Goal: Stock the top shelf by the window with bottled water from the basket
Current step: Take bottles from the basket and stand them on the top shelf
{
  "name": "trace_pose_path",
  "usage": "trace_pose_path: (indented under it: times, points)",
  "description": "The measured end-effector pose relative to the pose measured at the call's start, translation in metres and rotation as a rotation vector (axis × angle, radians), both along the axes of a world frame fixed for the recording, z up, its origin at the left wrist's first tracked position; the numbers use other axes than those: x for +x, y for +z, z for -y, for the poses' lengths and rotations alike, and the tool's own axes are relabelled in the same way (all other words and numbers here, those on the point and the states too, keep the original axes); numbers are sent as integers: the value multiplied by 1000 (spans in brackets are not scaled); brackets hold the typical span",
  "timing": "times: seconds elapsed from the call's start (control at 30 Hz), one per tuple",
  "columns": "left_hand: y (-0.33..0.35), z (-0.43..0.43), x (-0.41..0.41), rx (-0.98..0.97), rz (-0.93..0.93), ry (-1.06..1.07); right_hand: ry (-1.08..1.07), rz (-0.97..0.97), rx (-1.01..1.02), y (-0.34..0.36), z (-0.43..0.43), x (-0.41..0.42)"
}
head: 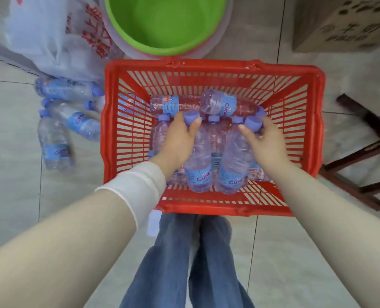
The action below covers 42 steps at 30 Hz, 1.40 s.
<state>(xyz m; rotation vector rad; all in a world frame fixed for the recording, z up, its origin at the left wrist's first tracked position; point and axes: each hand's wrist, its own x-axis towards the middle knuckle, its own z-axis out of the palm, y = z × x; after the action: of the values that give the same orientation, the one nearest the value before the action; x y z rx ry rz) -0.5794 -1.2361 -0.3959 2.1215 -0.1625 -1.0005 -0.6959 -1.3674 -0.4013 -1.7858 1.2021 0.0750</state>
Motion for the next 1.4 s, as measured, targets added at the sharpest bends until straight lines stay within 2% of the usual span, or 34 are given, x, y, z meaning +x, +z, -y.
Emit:
trace_pose_path:
  times: [0.13,0.37,0.63,0.83,1.0,1.17,1.4]
  points:
    - [66,-21,-12,-110,134,-19,-10,99,-187,76,-34,-32]
    - [238,-69,-48,-249,243,211,-131,250,-274,253,-41,-63]
    - [444,-128,-107,-420,102,582,-438,607,-346,472,-78,-105]
    - [552,-176,-134,-590,150,552,-497,835,-350,581,-133,-121]
    - [633,-220,-134,-674,219,530,-441,977,-288,663,-183,-107]
    - [700,-250,-114,-858,316,509,-393,1100,-240,720,-219,-86]
    - [771,-258,-68,-941,479,426,-336,1178,-323,777,-226,-46]
